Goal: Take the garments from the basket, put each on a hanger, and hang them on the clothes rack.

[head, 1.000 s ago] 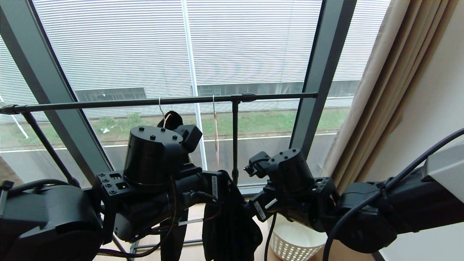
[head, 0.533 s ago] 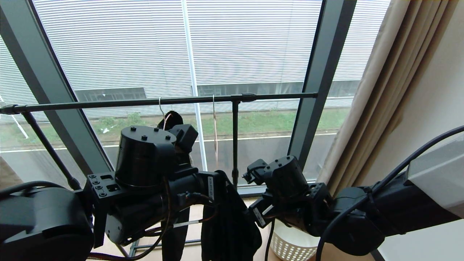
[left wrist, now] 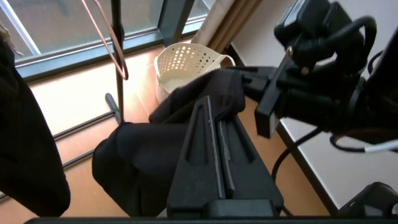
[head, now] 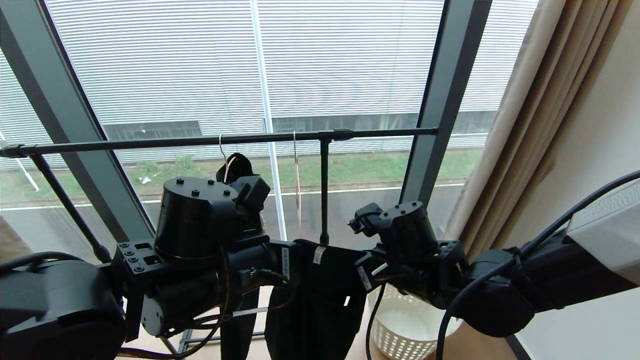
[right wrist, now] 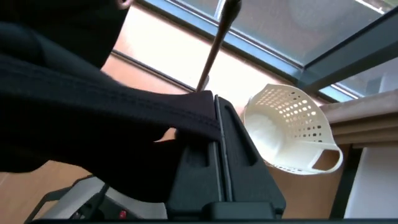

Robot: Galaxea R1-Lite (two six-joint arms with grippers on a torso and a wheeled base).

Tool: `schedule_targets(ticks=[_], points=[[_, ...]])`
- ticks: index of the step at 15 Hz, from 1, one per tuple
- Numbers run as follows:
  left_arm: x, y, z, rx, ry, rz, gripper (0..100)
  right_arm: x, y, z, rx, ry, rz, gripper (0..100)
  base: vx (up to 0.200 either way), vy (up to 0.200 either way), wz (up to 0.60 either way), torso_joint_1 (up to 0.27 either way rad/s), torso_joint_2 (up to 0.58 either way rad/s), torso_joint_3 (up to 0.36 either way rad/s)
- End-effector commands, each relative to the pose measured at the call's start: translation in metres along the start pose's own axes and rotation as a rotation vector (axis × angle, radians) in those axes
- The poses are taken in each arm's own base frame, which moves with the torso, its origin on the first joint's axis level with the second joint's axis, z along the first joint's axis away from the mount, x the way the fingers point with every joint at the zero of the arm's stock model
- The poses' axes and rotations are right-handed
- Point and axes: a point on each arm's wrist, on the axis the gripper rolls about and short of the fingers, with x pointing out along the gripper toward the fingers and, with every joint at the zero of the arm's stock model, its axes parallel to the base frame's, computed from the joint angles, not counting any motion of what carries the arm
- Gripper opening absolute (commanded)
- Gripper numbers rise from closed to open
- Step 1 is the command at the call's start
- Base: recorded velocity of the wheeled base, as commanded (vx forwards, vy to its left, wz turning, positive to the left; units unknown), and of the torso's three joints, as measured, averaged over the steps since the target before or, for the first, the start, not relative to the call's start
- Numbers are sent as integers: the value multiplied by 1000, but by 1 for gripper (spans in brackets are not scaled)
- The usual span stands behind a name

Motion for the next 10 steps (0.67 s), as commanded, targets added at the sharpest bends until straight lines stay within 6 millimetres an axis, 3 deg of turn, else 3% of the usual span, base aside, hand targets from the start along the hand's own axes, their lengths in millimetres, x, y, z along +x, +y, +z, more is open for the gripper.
schedule_targets(ticks=[1,4,6,10], points=[[9,16,-3,0,39,14,0,-12,-21,24,36,-72,-48,0,0,0,0,0,0,0],[21,32,-8,64,77,55,0,-22,-37,38,-56,-114,-161,0,0,0,0,0,0,0],[23,32,-7,95,76,54,0,-31,-39,44,-111,-118,-228,0,0,0,0,0,0,0],[30,31,-5,114,76,52,0,-44,-25,43,-200,-103,-314,0,0,0,0,0,0,0]])
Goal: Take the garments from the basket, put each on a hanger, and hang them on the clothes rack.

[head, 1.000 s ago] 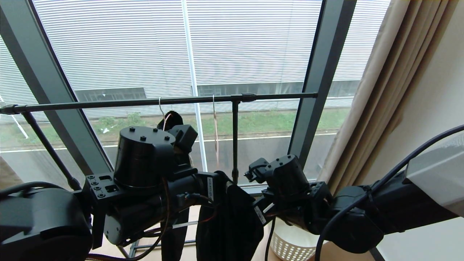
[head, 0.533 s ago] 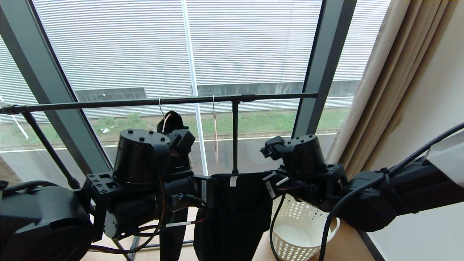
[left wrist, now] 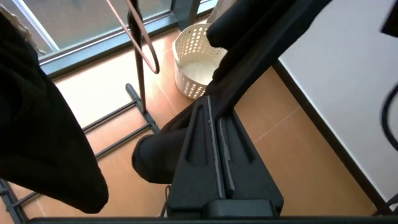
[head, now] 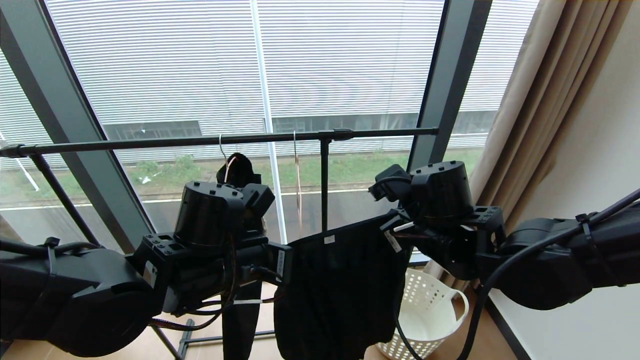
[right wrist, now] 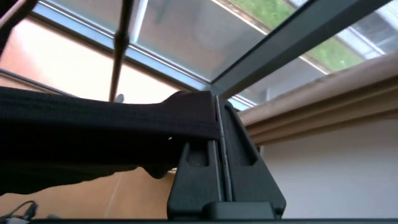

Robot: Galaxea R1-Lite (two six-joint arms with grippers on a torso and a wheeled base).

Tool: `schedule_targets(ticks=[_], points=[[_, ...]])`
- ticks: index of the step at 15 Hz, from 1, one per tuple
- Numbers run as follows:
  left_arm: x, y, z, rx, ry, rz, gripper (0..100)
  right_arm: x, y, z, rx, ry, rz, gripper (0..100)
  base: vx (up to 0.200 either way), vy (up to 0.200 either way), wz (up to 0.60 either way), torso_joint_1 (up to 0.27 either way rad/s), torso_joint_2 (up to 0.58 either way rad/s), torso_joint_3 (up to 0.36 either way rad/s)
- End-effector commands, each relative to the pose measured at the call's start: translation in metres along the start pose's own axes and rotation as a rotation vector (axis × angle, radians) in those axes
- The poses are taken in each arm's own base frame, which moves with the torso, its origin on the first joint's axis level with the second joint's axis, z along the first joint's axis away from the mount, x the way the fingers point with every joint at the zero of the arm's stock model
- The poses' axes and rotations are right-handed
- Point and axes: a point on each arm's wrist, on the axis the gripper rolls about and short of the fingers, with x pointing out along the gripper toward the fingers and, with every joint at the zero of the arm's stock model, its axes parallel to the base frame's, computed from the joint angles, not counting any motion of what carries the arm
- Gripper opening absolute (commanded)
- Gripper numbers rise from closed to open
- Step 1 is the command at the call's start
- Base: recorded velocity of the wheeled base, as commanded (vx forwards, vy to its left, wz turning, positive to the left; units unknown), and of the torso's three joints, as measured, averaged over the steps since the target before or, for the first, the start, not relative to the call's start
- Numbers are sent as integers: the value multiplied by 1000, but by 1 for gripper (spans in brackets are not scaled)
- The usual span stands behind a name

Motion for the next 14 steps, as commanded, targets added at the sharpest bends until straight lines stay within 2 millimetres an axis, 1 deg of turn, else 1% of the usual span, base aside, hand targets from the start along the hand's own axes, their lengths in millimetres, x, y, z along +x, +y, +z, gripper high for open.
schedule_targets(ticks=[1,2,3,4,5,7,9,11,12,13,14], points=[[5,0,3,0,-6,3,0,-14,5,2,-11,-16,-17,0,0,0,0,0,0,0],[5,0,4,0,-10,3,0,-17,7,3,-14,-21,-15,0,0,0,0,0,0,0],[4,1,5,-2,-13,8,0,-21,4,6,-7,-35,-15,0,0,0,0,0,0,0],[0,3,7,-6,-27,17,0,-30,-2,11,6,-56,-26,0,0,0,0,0,0,0],[-4,7,11,-10,-45,27,0,-34,-4,11,4,-53,-51,0,0,0,0,0,0,0],[-14,17,19,-8,-84,53,0,-46,9,11,-30,-55,-76,0,0,0,0,0,0,0],[-22,24,25,-4,-114,72,0,-49,21,10,-53,-52,-77,0,0,0,0,0,0,0],[-26,30,27,-11,-126,86,0,-44,24,8,-61,-33,-122,0,0,0,0,0,0,0],[-25,31,29,-13,-131,91,0,-45,23,8,-63,-29,-138,0,0,0,0,0,0,0],[-25,32,32,-15,-141,92,0,-47,22,7,-69,-28,-140,0,0,0,0,0,0,0],[-24,32,37,-14,-155,90,0,-57,24,8,-92,-43,-121,0,0,0,0,0,0,0]])
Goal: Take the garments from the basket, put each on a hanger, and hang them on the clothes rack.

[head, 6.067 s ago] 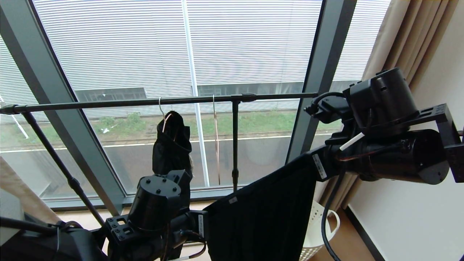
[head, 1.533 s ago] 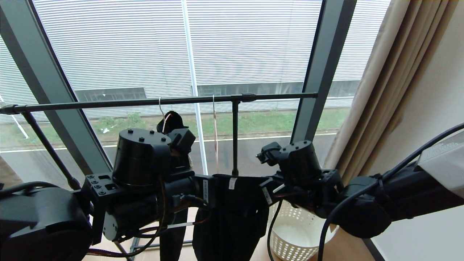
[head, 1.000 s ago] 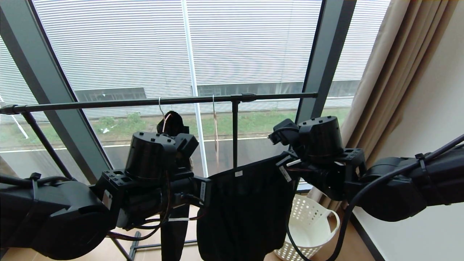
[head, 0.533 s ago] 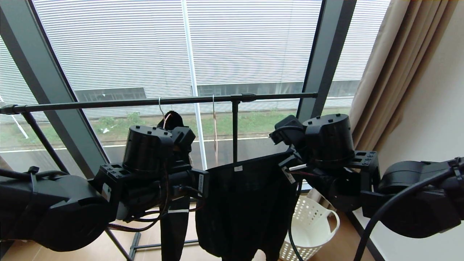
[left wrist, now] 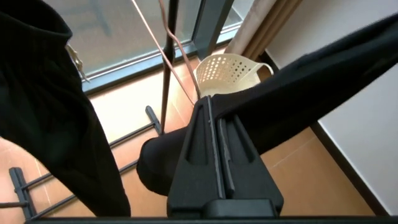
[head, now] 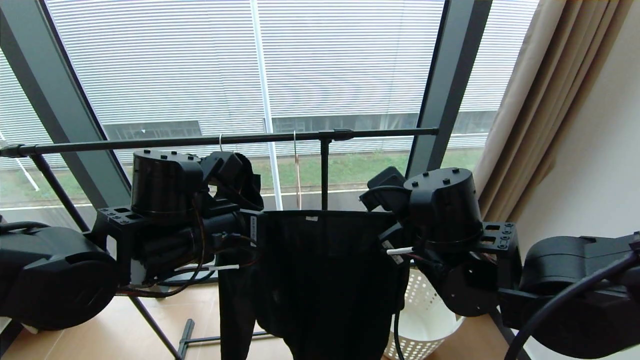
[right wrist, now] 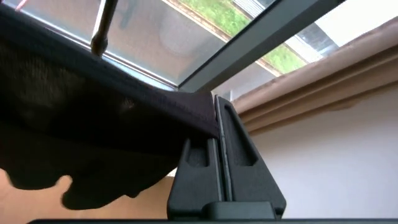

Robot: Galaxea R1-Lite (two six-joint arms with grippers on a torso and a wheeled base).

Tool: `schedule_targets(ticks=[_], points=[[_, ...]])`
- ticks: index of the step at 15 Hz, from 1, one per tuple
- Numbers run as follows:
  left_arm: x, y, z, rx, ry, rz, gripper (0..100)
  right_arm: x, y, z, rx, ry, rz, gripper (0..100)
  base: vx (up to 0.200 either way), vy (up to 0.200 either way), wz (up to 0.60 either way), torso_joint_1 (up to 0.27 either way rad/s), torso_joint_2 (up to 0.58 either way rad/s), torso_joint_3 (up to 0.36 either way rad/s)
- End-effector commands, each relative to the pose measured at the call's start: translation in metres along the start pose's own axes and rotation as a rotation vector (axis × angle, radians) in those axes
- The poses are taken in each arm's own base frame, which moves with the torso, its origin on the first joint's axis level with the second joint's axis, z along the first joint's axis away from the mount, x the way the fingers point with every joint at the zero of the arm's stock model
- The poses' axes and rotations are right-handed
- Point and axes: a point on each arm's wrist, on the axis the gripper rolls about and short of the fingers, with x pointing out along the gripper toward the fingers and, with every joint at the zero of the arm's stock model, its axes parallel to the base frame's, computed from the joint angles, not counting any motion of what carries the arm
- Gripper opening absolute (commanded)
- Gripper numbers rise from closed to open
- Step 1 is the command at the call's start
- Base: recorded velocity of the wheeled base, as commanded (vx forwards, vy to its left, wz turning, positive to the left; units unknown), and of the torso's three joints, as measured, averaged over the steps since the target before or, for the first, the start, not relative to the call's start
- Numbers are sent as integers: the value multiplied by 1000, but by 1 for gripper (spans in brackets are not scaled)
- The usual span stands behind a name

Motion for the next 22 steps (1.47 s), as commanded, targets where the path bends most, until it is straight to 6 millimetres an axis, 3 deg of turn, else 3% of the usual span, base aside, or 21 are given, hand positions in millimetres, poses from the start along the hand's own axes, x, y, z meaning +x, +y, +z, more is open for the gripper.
schedule_targets(ticks=[1,5,11,14,16,22], points=[[3,0,8,-2,-25,2,0,-16,3,-4,-46,-12,33,0,0,0,0,0,0,0],[18,-2,23,-1,-64,-6,0,-62,20,-7,-174,-26,173,0,0,0,0,0,0,0],[37,-6,36,1,-93,-18,0,-95,67,14,17,-35,366,0,0,0,0,0,0,0],[42,-12,42,5,-112,-37,0,-101,91,28,165,-27,417,0,0,0,0,0,0,0],[43,-15,44,7,-120,-42,0,-100,100,26,170,-18,422,0,0,0,0,0,0,0],[43,-22,44,11,-121,-63,0,-105,114,44,394,-3,541,0,0,0,0,0,0,0]])
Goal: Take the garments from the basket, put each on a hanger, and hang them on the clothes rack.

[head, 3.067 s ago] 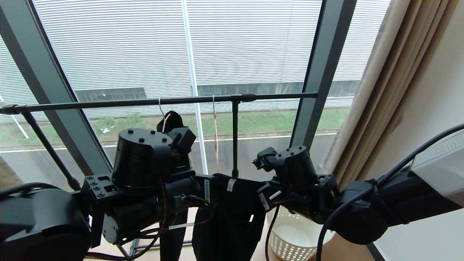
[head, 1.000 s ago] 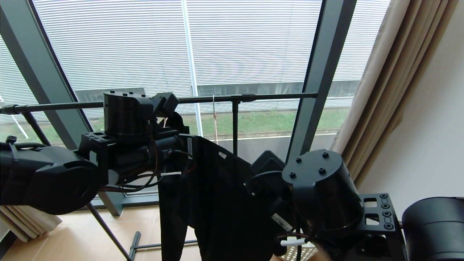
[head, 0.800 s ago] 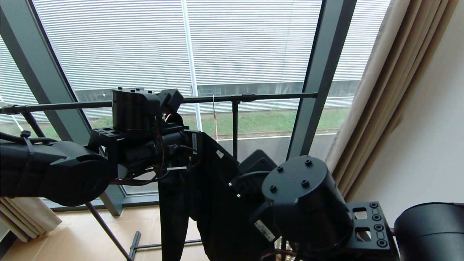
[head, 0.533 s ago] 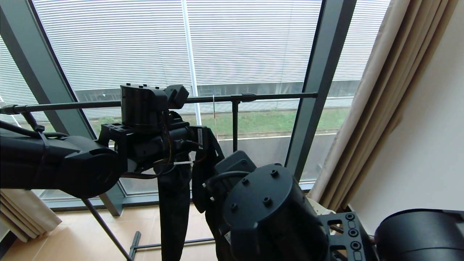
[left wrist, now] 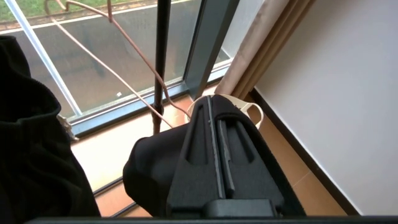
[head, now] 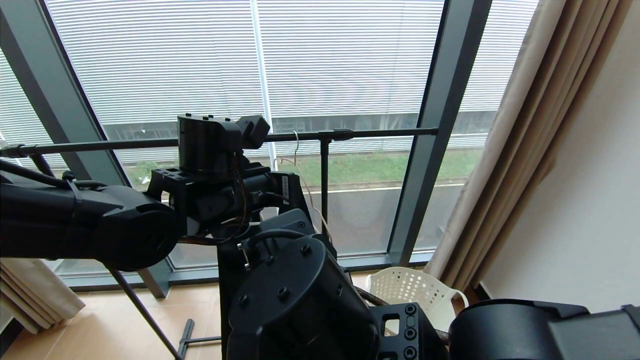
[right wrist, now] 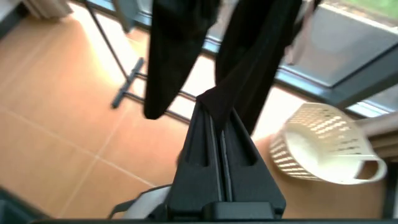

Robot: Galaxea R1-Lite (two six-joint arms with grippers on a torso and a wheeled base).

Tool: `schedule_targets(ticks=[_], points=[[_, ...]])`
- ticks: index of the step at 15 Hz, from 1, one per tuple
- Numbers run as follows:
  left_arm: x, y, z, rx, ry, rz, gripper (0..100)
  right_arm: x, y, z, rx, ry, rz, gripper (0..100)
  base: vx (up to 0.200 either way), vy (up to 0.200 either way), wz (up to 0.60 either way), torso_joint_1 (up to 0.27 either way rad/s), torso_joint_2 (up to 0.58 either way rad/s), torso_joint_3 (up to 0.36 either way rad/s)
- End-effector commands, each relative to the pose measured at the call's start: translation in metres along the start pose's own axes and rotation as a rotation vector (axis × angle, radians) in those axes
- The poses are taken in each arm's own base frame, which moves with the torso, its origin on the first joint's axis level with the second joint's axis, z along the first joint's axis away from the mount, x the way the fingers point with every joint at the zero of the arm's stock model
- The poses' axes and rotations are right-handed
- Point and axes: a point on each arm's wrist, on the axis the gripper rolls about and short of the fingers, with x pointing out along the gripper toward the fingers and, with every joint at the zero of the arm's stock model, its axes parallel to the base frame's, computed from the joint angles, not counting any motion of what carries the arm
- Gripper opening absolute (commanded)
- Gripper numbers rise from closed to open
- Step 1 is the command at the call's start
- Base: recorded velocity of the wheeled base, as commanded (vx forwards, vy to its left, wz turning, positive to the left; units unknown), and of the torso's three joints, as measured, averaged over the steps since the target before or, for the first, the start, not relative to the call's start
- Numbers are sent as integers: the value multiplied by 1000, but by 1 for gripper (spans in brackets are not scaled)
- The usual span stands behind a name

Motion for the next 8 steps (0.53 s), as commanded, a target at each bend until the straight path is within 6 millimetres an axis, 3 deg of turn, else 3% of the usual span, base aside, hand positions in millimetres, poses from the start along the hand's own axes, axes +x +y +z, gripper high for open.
schedule_targets(ticks=[1,7,8], points=[[0,-3,0,1,-1,-10,0,4,5,2,37,-10,8,0,0,0,0,0,0,0],[-1,-5,-1,0,7,-54,0,7,7,3,99,-3,14,0,0,0,0,0,0,0],[-1,-3,0,-2,6,-48,0,4,-4,3,38,15,-6,0,0,0,0,0,0,0]])
